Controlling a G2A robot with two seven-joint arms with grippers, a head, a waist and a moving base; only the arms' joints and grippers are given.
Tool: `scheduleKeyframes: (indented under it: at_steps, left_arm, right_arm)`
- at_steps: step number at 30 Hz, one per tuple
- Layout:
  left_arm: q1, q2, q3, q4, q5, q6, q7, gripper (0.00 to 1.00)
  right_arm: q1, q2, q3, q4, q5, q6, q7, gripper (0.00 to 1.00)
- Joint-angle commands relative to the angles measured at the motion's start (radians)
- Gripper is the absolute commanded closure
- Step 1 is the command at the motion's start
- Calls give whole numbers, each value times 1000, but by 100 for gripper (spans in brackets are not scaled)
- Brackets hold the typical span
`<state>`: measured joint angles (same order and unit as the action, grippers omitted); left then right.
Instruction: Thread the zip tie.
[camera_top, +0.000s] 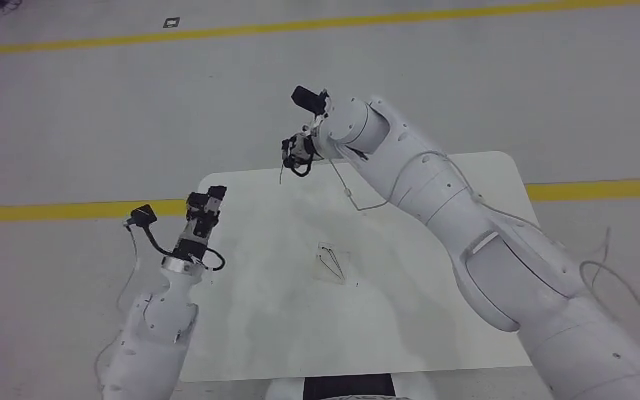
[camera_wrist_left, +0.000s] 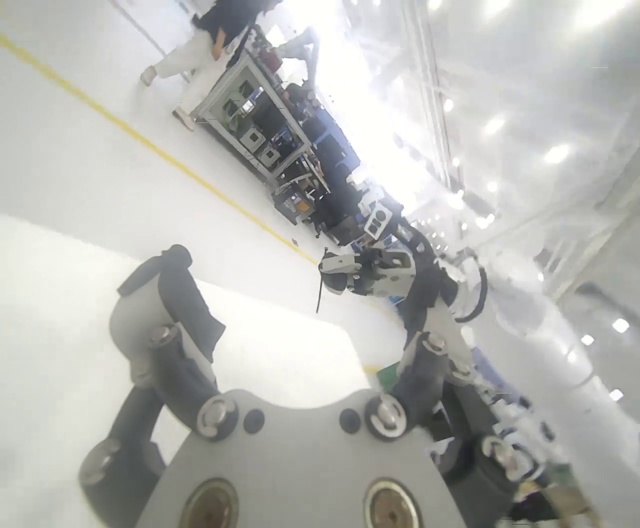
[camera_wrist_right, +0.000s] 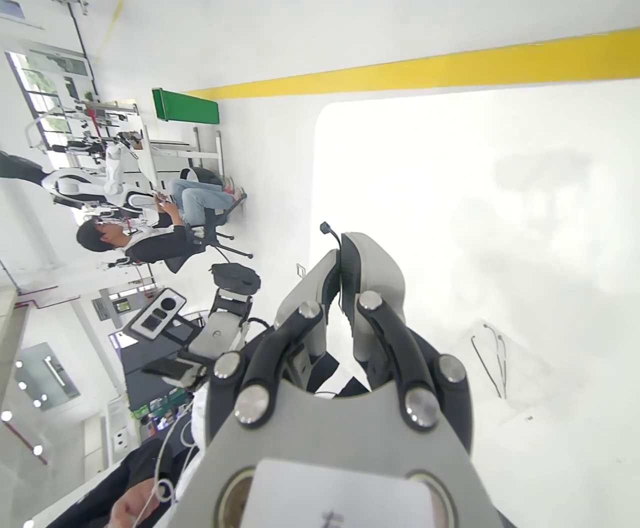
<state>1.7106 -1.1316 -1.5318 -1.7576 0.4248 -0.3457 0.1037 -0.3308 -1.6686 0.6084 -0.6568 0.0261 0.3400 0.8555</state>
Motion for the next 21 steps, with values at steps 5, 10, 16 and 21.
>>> scheduleKeyframes:
  at_steps: [5,10,16,21]
  left_arm:
    - [-9,24,86,23,368,6,201,0]
    - [-9,24,86,23,368,6,201,0]
    - [-45,29,99,37,633,28,238,0]
    - [-86,35,140,85,968,77,340,0]
  right_arm:
    - [16,-24,0,55,42,0,12,100]
    - [16,-24,0,55,42,0,12,100]
    - [1,-23,9,40,38,0,-8,100]
    - [13,-35,5,56,34,0,9,100]
